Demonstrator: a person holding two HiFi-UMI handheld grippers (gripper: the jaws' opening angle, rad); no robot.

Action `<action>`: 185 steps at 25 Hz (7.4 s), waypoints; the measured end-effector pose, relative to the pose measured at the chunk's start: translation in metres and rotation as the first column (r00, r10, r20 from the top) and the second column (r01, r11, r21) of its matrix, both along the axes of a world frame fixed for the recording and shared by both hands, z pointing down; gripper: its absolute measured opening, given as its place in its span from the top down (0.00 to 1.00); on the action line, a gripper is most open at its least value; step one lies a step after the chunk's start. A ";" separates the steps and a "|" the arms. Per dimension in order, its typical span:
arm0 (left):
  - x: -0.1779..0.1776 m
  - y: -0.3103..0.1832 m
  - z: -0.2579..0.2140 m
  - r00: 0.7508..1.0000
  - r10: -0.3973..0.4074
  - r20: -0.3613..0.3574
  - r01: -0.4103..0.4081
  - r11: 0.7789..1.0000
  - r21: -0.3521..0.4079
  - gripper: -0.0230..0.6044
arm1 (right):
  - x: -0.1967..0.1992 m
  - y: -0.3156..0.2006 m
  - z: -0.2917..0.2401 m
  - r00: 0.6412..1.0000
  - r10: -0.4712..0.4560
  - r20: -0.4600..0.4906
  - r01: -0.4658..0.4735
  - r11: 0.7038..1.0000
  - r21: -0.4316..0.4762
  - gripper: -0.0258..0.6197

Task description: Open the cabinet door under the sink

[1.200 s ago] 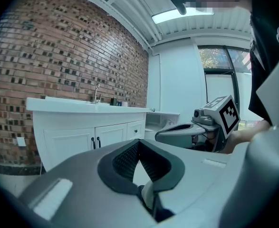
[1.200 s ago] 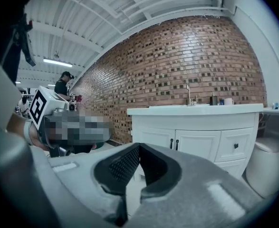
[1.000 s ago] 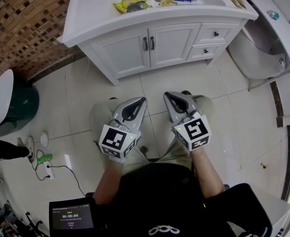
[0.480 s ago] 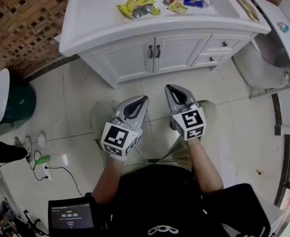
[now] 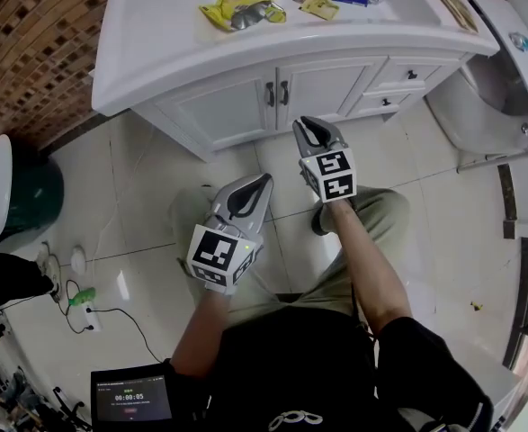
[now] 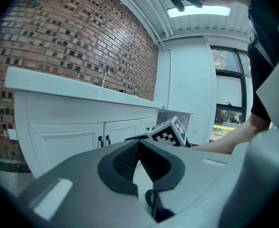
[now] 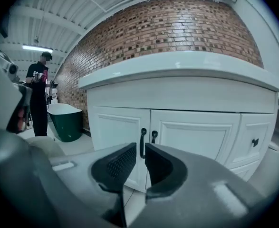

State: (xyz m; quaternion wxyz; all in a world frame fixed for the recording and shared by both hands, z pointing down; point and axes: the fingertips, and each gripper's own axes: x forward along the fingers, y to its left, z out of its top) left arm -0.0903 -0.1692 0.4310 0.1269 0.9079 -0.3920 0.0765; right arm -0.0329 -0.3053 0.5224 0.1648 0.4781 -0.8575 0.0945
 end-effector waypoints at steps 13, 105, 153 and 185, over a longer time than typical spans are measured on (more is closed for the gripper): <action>-0.001 -0.009 0.011 1.000 0.000 -0.015 -0.001 0.999 -0.043 0.94 | -0.016 -0.094 0.060 0.997 0.061 -0.047 -0.065 0.993 -0.095 0.86; 0.187 0.056 0.015 0.946 0.325 -0.003 -0.324 0.944 -0.058 0.94 | 0.196 0.090 0.068 0.997 -0.071 -0.035 0.069 0.996 -0.056 0.92; 0.164 0.066 0.005 0.965 0.258 0.042 -0.258 0.966 -0.023 0.94 | 0.177 0.183 -0.089 0.982 0.145 0.121 -0.159 0.981 0.110 0.97; 0.064 0.057 0.011 0.996 0.085 -0.010 -0.085 0.996 -0.035 0.94 | 0.045 0.188 -0.080 0.991 -0.103 0.088 0.099 0.994 0.045 0.97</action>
